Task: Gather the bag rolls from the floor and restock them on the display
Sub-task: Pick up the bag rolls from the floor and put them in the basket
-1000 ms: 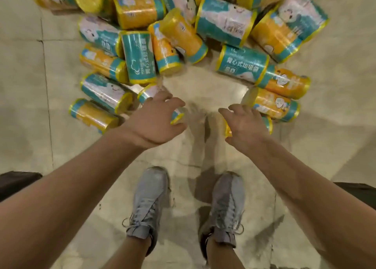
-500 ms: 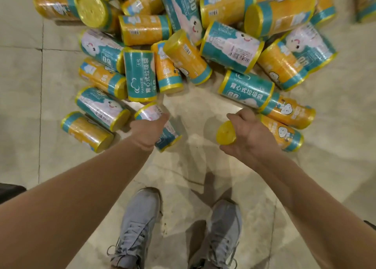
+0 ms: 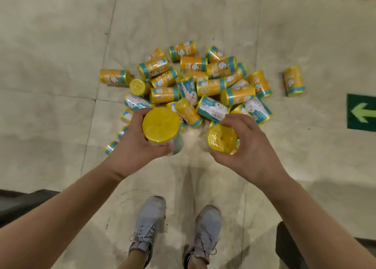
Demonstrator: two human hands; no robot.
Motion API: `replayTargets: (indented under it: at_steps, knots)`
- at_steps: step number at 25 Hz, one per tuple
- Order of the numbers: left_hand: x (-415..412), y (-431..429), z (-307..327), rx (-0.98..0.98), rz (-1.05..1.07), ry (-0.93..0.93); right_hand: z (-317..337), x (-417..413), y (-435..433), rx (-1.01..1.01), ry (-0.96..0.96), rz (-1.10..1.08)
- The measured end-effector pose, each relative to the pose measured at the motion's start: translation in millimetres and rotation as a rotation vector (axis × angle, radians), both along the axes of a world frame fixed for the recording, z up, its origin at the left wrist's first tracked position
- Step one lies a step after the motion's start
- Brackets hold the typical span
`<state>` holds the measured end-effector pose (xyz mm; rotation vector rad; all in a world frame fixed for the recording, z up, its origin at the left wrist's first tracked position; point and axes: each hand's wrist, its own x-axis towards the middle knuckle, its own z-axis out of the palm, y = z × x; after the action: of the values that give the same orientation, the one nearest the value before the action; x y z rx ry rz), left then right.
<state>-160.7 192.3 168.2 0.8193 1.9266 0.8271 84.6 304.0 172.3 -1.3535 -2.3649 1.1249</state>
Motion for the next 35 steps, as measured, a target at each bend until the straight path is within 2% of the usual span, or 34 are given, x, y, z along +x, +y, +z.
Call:
replayTargets:
  at_steps: [4, 7, 11, 14, 18, 25, 30, 35]
  knots:
    - [-24.8, 9.3, 214.9, 0.136, -0.114, 0.024, 215.0, -23.8, 16.1, 0.061, 0.033, 0.032]
    - [-43.0, -4.5, 366.6, 0.222, -0.166, 0.090, 375.4, -41.8, 12.1, 0.219, 0.022, 0.101]
    - [-49.7, -41.7, 508.0, 0.354, -0.178, 0.164, 527.2, -57.1, -14.3, 0.391, 0.000, 0.168]
    - [-49.5, -78.9, 574.5, 0.447, -0.164, 0.226, 591.4, -65.9, -42.0, 0.456, 0.061, 0.218]
    - [-35.2, -133.7, 615.7, 0.498, -0.043, 0.335, 623.8, -78.2, -67.2, 0.452, 0.159, 0.376]
    - [45.5, -286.6, 616.4, 0.416, 0.478, 0.461, 633.4, -116.9, -153.1, 0.372, 0.287, 0.877]
    - [137.4, -452.2, 613.9, 0.288, 0.879, 0.536, 640.7, -134.5, -305.1, 0.322, 0.318, 1.289]
    - [253.3, -617.4, 609.5, 0.205, 1.225, 0.603, 643.1, -108.7, -491.7, 0.244, 0.392, 1.665]
